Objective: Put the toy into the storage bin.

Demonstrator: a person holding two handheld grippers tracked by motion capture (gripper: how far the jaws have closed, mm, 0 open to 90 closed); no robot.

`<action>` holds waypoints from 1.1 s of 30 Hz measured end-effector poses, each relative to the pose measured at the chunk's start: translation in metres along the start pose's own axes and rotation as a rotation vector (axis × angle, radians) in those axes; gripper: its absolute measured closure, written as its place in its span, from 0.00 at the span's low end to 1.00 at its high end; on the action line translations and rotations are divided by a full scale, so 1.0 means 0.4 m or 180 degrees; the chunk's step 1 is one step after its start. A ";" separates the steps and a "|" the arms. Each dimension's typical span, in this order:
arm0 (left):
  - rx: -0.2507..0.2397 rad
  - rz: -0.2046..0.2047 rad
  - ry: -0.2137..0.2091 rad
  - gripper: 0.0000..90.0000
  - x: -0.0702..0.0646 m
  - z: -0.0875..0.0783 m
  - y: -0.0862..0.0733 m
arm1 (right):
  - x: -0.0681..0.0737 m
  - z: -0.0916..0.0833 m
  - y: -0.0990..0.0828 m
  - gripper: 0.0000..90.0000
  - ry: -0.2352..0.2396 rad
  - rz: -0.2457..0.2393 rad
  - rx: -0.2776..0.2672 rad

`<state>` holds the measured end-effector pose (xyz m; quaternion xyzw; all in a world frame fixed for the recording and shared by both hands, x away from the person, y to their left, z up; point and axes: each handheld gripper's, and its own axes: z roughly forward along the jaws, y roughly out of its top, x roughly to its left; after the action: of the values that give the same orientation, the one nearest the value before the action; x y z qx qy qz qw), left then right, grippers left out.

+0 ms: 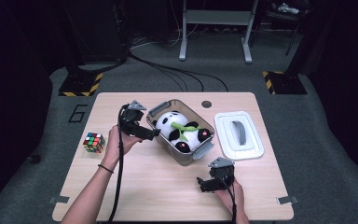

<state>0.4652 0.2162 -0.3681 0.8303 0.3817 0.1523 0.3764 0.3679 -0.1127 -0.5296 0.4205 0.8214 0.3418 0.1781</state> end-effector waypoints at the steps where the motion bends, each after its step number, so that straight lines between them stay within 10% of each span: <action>1: 0.0001 -0.0003 0.0008 0.00 0.004 -0.003 -0.003 | 0.000 0.000 0.000 0.00 -0.0001 0.0001 0.0000; 33: -0.0238 -0.0531 0.0511 0.00 0.164 -0.078 -0.165 | 0.001 0.000 0.000 0.00 -0.0011 0.0007 0.0003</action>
<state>0.4574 0.3095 -0.3984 0.7662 0.4724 0.2005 0.3867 0.3678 -0.1125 -0.5296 0.4221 0.8207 0.3410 0.1789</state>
